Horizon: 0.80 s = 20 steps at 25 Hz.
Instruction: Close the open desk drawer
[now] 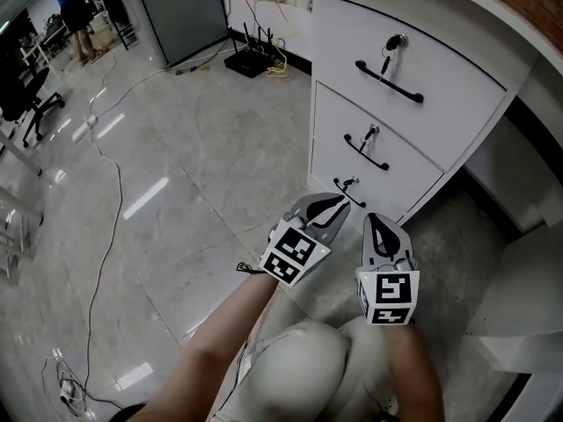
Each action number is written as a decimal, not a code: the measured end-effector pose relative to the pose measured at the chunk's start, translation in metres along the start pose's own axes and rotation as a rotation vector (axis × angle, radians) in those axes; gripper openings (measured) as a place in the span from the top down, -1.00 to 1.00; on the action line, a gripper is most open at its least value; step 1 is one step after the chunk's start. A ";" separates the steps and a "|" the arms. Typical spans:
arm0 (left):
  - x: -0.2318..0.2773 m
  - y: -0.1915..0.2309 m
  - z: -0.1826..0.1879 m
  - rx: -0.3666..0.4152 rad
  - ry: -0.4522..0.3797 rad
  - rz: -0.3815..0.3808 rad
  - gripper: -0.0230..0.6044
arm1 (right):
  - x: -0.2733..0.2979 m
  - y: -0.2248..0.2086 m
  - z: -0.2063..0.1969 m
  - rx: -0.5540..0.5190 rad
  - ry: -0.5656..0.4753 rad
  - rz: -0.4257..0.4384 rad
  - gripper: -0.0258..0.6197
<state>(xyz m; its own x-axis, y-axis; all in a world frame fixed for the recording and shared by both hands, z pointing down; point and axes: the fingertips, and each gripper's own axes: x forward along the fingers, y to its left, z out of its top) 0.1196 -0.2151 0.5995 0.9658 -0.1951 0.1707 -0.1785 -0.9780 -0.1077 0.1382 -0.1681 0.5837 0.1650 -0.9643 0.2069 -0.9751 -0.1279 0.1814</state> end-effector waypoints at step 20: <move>-0.059 -0.040 0.105 -0.062 -0.190 0.120 0.91 | -0.058 -0.013 0.077 0.032 -0.170 0.020 0.89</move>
<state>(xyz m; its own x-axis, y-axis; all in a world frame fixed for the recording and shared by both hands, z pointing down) 0.0897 -0.1565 0.4914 0.9540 -0.2985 -0.0282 -0.2997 -0.9525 -0.0544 0.1294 -0.1281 0.4950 0.1203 -0.9917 0.0444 -0.9827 -0.1126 0.1472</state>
